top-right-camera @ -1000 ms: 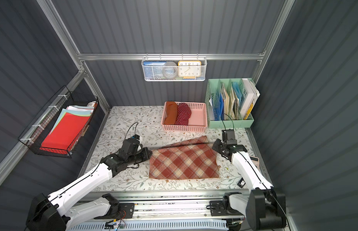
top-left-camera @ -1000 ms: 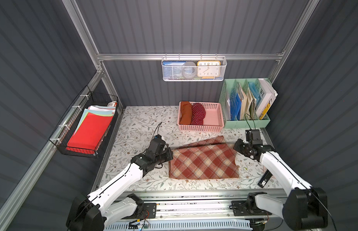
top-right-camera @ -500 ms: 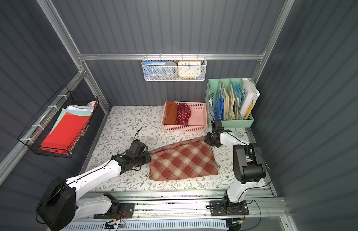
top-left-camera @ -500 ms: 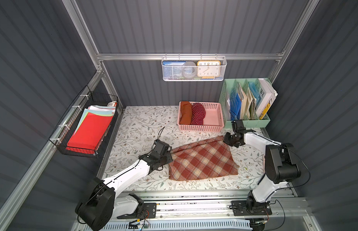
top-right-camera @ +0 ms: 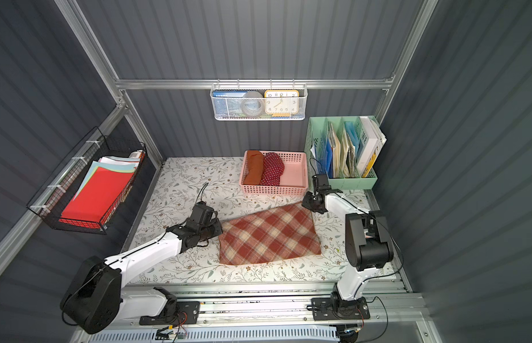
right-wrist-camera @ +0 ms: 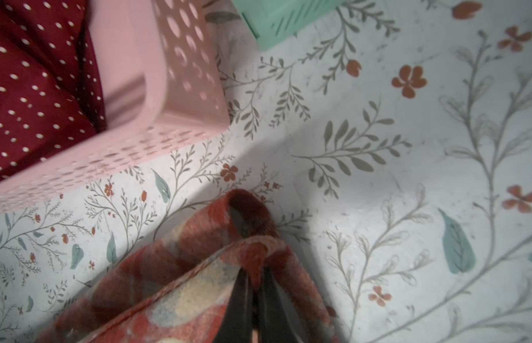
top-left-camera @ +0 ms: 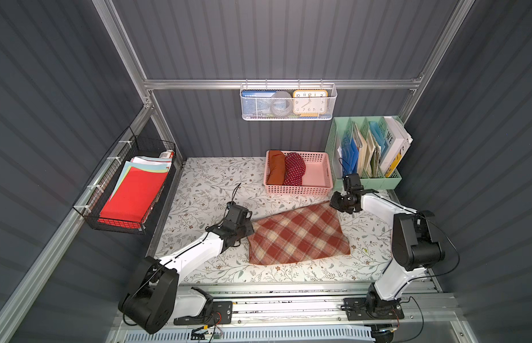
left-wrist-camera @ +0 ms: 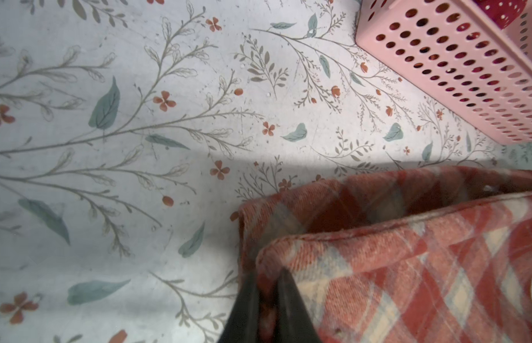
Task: Roll up the skirts
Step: Fold the skirt at the center of the board, then adjust the skirt at the center of the board.
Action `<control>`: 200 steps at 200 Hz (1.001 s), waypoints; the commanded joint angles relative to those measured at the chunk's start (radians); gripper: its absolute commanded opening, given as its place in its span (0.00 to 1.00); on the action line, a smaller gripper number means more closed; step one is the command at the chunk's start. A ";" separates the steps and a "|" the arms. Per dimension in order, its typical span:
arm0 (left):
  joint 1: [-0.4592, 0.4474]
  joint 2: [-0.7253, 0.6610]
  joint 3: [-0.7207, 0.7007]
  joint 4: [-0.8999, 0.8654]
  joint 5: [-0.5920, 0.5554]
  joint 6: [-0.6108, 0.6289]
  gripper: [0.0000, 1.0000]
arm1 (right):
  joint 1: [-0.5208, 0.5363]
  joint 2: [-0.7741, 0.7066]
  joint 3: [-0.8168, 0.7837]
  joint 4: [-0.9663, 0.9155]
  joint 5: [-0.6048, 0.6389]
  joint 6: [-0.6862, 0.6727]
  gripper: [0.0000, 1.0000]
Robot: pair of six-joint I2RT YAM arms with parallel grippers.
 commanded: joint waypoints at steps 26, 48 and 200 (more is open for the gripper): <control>0.063 0.140 0.045 0.110 -0.019 0.074 0.60 | 0.004 0.027 0.029 0.028 0.010 -0.021 0.20; 0.068 0.117 0.077 0.101 0.010 0.069 0.65 | 0.012 -0.016 0.025 -0.003 -0.012 -0.035 0.27; 0.025 0.361 0.130 0.189 0.296 0.120 0.00 | 0.307 -0.120 -0.348 -0.003 0.043 0.113 0.00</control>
